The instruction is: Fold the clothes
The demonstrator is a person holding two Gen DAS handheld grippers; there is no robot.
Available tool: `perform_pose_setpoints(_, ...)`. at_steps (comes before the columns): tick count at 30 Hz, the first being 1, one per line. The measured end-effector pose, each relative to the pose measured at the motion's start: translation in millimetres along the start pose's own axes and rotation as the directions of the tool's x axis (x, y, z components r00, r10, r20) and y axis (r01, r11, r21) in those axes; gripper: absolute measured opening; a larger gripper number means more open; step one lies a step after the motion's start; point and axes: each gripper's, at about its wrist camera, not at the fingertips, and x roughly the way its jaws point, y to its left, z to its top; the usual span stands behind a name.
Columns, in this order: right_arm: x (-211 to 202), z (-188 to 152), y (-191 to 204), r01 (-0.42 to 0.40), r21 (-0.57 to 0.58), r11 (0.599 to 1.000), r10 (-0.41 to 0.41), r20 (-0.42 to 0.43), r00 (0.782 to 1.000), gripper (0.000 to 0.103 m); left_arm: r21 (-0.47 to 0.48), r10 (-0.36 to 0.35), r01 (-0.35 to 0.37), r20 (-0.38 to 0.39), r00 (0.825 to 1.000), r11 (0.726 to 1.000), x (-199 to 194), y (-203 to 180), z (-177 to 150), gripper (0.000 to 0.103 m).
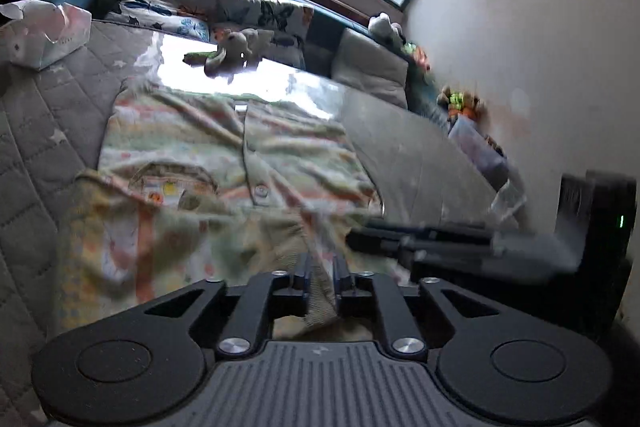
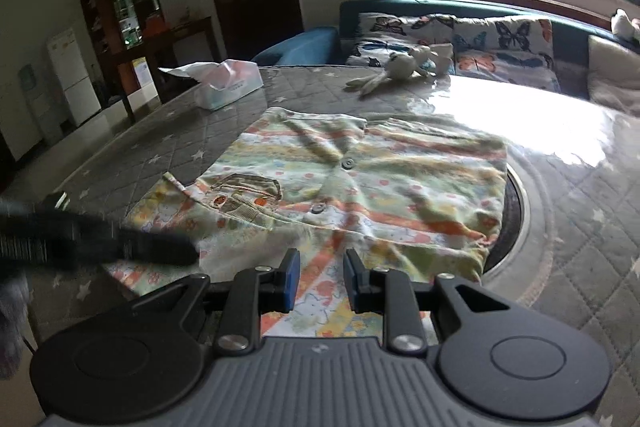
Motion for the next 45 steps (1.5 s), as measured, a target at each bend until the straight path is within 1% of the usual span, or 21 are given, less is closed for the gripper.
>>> perform_pose_setpoints(1, 1, 0, 0, -0.008, 0.008, 1.0, 0.008, -0.003, 1.0, 0.024, 0.008, 0.005, -0.005, 0.007, 1.0, 1.0, -6, 2, -2, 0.033)
perform_pose_setpoints(2, 2, 1, 0, -0.016, 0.013, 1.0, 0.016, -0.006, 1.0, 0.024, 0.016, 0.016, -0.016, 0.021, 1.0, 1.0, -12, 4, -2, 0.052)
perform_pose_setpoints(3, 6, 1, 1, -0.027, 0.015, 1.0, 0.027, -0.015, 1.0, 0.024, 0.025, 0.03, -0.031, 0.038, 0.999, 0.999, -18, 6, -3, 0.059)
perform_pose_setpoints(5, 13, 2, 4, -0.049, 0.018, 0.999, 0.05, -0.035, 0.998, 0.024, 0.049, 0.081, -0.085, 0.076, 0.994, 0.995, -30, 14, 0, 0.06)
perform_pose_setpoints(7, 23, 1, 10, -0.056, 0.009, 0.998, 0.056, -0.06, 0.997, 0.024, 0.056, 0.136, -0.143, 0.104, 0.985, 0.988, -37, 24, 4, 0.066)
perform_pose_setpoints(13, 44, -3, 22, -0.059, -0.003, 0.998, 0.058, -0.11, 0.992, 0.024, 0.052, 0.272, -0.284, 0.173, 0.947, 0.957, -57, 50, 5, 0.092)
perform_pose_setpoints(15, 46, -2, 24, -0.057, 0.0, 0.998, 0.057, -0.112, 0.992, 0.024, 0.041, 0.295, -0.307, 0.187, 0.937, 0.951, -62, 59, 5, 0.101)
perform_pose_setpoints(18, 48, -2, 25, -0.057, 0.01, 0.998, 0.058, -0.116, 0.992, 0.022, 0.013, 0.315, -0.323, 0.189, 0.93, 0.946, -61, 68, 4, 0.102)
perform_pose_setpoints(20, 48, -2, 26, -0.055, 0.01, 0.998, 0.055, -0.115, 0.992, 0.017, 0.002, 0.33, -0.336, 0.186, 0.925, 0.942, -59, 72, 3, 0.103)
perform_pose_setpoints(22, 45, -1, 28, -0.049, 0.001, 0.999, 0.049, -0.106, 0.993, 0.008, 0.001, 0.344, -0.35, 0.183, 0.921, 0.937, -57, 74, 3, 0.103)
perform_pose_setpoints(25, 41, 3, 33, -0.05, -0.015, 0.999, 0.048, -0.1, 0.994, 0.008, 0.003, 0.356, -0.362, 0.177, 0.918, 0.932, -56, 76, 3, 0.103)
perform_pose_setpoints(27, 42, 2, 35, -0.027, -0.035, 0.999, 0.023, -0.099, 0.995, 0.008, 0.005, 0.361, -0.367, 0.174, 0.916, 0.93, -53, 76, 3, 0.103)
perform_pose_setpoints(28, 43, 1, 35, -0.024, -0.048, 0.999, 0.019, -0.097, 0.995, 0.011, 0.004, 0.361, -0.367, 0.175, 0.916, 0.93, -52, 77, 3, 0.103)
perform_pose_setpoints(29, 44, 1, 36, -0.021, -0.06, 0.998, 0.015, -0.095, 0.995, 0.014, 0.001, 0.364, -0.369, 0.175, 0.915, 0.929, -52, 77, 3, 0.103)
perform_pose_setpoints(30, 44, 0, 36, -0.009, -0.063, 0.998, 0.003, -0.091, 0.996, 0.023, -0.001, 0.366, -0.372, 0.174, 0.914, 0.928, -51, 78, 4, 0.103)
perform_pose_setpoints(32, 43, -3, 36, 0.018, -0.068, 0.998, -0.024, -0.081, 0.996, 0.024, 0.001, 0.368, -0.374, 0.178, 0.913, 0.927, -52, 78, 3, 0.103)
perform_pose_setpoints(35, 44, -4, 32, 0.014, -0.042, 0.999, -0.017, -0.083, 0.996, 0.025, -0.004, 0.375, -0.38, 0.171, 0.911, 0.925, -51, 80, 3, 0.103)
perform_pose_setpoints(36, 44, -5, 32, 0.002, -0.035, 0.999, -0.005, -0.085, 0.996, 0.02, -0.006, 0.378, -0.383, 0.168, 0.91, 0.924, -50, 80, 3, 0.103)
perform_pose_setpoints(37, 44, -5, 32, -0.011, -0.028, 1.0, 0.009, -0.086, 0.996, 0.012, -0.002, 0.38, -0.385, 0.166, 0.91, 0.923, -49, 80, 3, 0.103)
perform_pose_setpoints(39, 42, -5, 35, -0.024, -0.031, 0.999, 0.022, -0.08, 0.997, 0.007, 0.004, 0.384, -0.39, 0.16, 0.909, 0.921, -47, 78, 3, 0.103)
perform_pose_setpoints(45, 16, 10, 41, 0.01, -0.064, 0.998, -0.01, 0.009, 1.0, 0.006, 0.015, 0.403, -0.409, 0.149, 0.903, 0.912, -41, 78, 5, 0.103)
